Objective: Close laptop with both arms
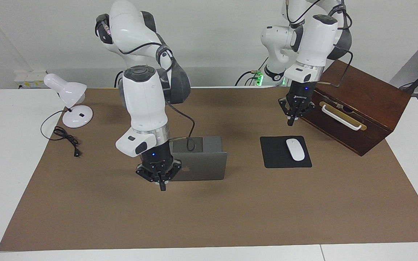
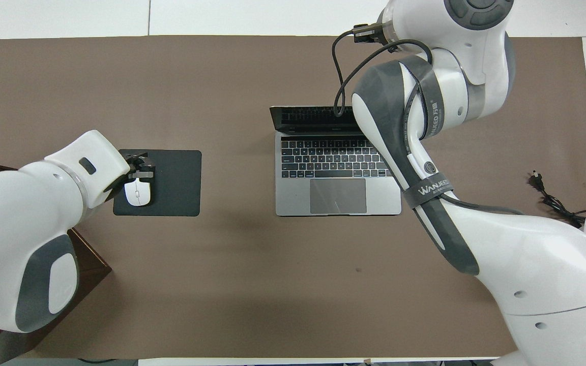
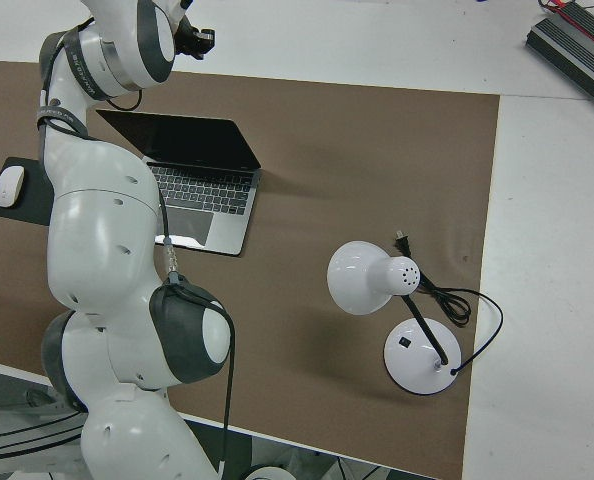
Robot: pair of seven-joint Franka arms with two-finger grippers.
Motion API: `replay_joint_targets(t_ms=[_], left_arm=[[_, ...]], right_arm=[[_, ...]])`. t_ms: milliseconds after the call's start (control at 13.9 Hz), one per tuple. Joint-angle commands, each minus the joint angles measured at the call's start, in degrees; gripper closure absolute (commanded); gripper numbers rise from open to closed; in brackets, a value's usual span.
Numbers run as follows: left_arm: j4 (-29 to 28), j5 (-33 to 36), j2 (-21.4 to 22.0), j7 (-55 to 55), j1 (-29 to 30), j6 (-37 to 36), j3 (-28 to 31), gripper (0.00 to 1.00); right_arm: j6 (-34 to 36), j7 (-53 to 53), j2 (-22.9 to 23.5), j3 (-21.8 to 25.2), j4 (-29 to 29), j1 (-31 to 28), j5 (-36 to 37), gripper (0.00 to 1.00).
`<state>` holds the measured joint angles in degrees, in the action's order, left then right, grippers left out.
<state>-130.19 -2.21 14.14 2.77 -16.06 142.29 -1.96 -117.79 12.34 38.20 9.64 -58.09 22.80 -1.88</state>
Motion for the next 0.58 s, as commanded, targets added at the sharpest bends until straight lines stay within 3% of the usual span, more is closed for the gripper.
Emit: replay_joint_targets(t_ms=[0,505], left_arm=[[-7.52,0.1,3.79,0.04,-3.7,7.44,0.73,1.0],[-17.29,0.1,0.2,-0.05,-9.94,27.22,0.64,1.0]], right_arm=[[3.79,0.49,1.17,1.08,2.28,0.67,-1.89,1.0],[9.5,0.32,1.17,1.17,2.2,0.67,-4.62,1.0]])
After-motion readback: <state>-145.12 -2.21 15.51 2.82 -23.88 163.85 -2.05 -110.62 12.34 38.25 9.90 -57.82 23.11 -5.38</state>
